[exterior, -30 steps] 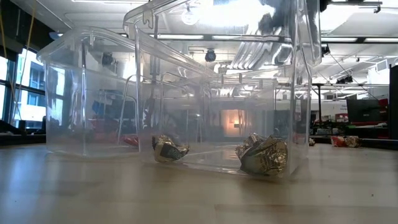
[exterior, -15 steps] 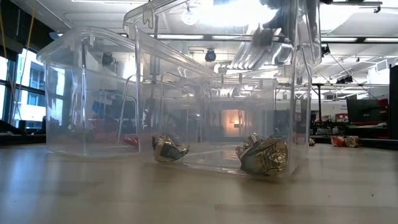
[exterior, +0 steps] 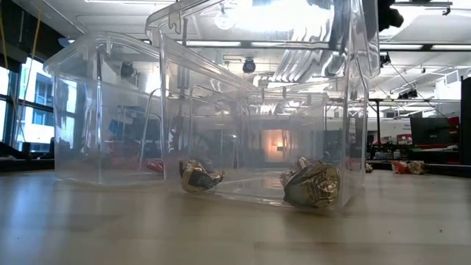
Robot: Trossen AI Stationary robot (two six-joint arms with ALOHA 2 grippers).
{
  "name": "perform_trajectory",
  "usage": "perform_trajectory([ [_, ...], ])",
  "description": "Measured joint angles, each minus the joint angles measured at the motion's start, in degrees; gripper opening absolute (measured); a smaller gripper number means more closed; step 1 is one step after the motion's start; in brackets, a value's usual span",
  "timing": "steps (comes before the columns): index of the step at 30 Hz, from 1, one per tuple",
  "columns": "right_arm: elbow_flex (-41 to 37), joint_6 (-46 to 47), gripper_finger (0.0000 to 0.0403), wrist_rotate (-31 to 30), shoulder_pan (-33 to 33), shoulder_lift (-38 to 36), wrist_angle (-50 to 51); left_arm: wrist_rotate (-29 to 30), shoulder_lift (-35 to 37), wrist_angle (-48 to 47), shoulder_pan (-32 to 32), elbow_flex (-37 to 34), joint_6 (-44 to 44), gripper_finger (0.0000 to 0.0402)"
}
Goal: Sort candy
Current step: Put the gold candy into the bottom left transparent bin
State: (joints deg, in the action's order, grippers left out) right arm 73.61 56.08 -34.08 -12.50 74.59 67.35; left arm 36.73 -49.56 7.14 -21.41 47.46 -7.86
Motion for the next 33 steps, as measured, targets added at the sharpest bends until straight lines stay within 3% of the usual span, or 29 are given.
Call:
perform_trajectory([
  [9, -0.55, 6.57, 0.0206, -5.59, 19.41, 0.00, 5.94, 0.09, -0.02, 0.90, 1.68, -0.02, -0.04, 0.0216],
  [16, -0.58, 2.25, 0.0206, -4.39, 39.34, 0.06, 4.37, -8.72, 0.00, 1.40, 4.31, -0.02, 0.55, 0.0216],
  [19, -0.60, -0.75, 0.0206, -1.12, 47.59, 1.39, 2.32, -12.32, 0.00, 0.37, 5.48, -0.02, 2.17, 0.0216],
  [24, -0.62, -8.82, 0.0206, 8.46, 57.93, 7.42, -7.08, -13.40, -0.02, -0.39, 8.55, -0.02, 4.19, 0.0216],
  [28, -0.62, -12.70, 0.0206, 12.96, 62.49, 14.95, -15.47, -13.53, 0.00, -0.42, 12.57, -0.02, 3.88, 0.0216],
  [33, -0.64, -16.15, 0.0206, 17.71, 65.91, 24.23, -17.27, -12.79, 0.00, -0.39, 17.14, -0.02, 0.59, 0.0216],
])
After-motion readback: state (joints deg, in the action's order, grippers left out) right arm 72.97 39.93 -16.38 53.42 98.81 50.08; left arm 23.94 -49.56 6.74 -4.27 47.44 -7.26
